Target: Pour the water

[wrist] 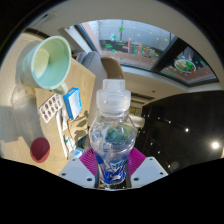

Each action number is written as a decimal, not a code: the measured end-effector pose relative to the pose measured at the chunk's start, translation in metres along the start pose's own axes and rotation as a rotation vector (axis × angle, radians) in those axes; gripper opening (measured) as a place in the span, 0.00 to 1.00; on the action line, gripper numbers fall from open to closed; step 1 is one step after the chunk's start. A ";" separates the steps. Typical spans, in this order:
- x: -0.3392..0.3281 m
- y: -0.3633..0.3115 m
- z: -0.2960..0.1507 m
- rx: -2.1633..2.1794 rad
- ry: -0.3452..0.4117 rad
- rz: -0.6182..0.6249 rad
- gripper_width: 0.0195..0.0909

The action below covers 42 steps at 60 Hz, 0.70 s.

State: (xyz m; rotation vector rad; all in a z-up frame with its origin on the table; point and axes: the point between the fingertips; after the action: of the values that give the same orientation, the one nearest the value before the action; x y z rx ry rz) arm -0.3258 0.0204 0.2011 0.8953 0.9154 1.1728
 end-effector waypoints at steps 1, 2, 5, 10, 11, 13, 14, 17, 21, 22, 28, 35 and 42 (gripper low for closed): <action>0.001 -0.001 -0.006 -0.037 0.005 0.002 0.22; 0.003 -0.005 -0.012 -0.072 0.014 0.002 0.21; 0.004 -0.006 -0.030 -0.168 0.041 0.006 0.21; 0.007 -0.009 -0.043 -0.359 0.031 0.028 0.21; 0.007 -0.010 -0.044 -0.384 0.030 0.026 0.21; 0.008 -0.013 -0.046 -0.426 0.021 0.015 0.21; 0.009 -0.015 -0.046 -0.438 0.023 0.014 0.21; 0.008 -0.015 -0.052 -0.461 0.028 0.008 0.21; 0.006 -0.018 -0.058 -0.459 0.047 0.010 0.21; 0.005 -0.018 -0.059 -0.453 0.050 0.006 0.21; 0.001 -0.020 -0.057 -0.370 0.066 -0.024 0.21; -0.006 -0.015 -0.049 -0.118 0.130 -0.093 0.22; -0.014 -0.008 -0.033 0.290 0.204 -0.205 0.22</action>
State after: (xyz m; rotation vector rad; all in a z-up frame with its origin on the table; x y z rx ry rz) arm -0.3553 0.0088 0.1830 0.8975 1.3366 0.9805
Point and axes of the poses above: the point between the fingertips, and its own axes, seen from behind it with the camera up: y to the right, z down, x forward, the way the camera looks, and after that the axes turned 10 degrees about -x, right-handed
